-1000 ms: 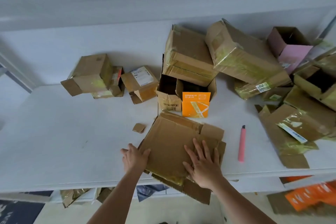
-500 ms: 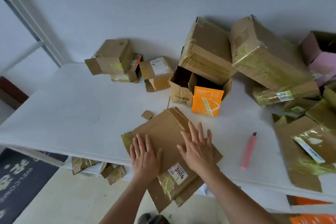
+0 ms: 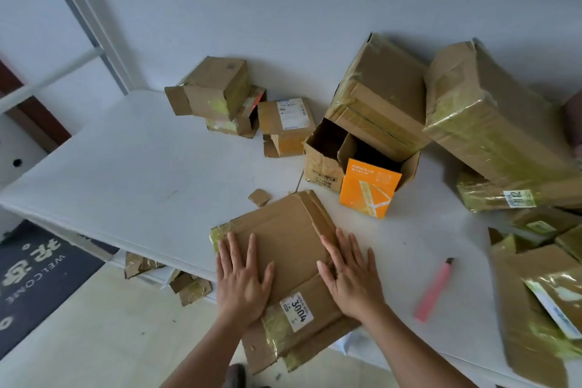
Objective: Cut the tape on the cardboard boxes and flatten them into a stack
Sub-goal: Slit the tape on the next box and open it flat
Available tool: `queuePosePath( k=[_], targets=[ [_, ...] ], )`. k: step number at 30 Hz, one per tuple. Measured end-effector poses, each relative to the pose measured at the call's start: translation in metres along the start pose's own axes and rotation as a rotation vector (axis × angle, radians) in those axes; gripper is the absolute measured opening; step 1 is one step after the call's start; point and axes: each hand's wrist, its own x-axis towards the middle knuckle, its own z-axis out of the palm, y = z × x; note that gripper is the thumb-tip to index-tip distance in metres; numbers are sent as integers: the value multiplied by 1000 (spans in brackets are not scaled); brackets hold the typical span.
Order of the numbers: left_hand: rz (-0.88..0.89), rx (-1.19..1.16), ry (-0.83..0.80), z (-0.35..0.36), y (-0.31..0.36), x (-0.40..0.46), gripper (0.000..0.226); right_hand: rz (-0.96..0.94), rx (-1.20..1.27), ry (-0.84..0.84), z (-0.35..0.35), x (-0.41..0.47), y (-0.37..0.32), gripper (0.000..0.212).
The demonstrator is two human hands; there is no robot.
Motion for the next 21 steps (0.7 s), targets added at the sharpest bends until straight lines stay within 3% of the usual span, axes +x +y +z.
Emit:
queuePosePath(
  k=[3,6,8,11,13,16,21],
  targets=[
    [-44,-197,-75,-16,-1,1,96,31,24,-24,0,3,0,95],
    [-311,-445,-12,-33,4,-17,103,76,83,-45,-4,1,-5,76],
    [-498,-624,-52,-41,11,-33,90,95,120,-61,-7,1,-9,59],
    [-554,-814,-155,-47,14,-43,49,90,244,-174,-18,11,-4,56],
    [-604,-939,-117,-51,11,-39,47,85,429,-218,-30,16,4,60],
    [-703,-1121,-74,-57,9,-28,51,103,638,-114,-41,13,10,64],
    [-784,-1076,-196,-49,24,-25,52,71,319,-134,-21,-4,8,79]
  ],
)
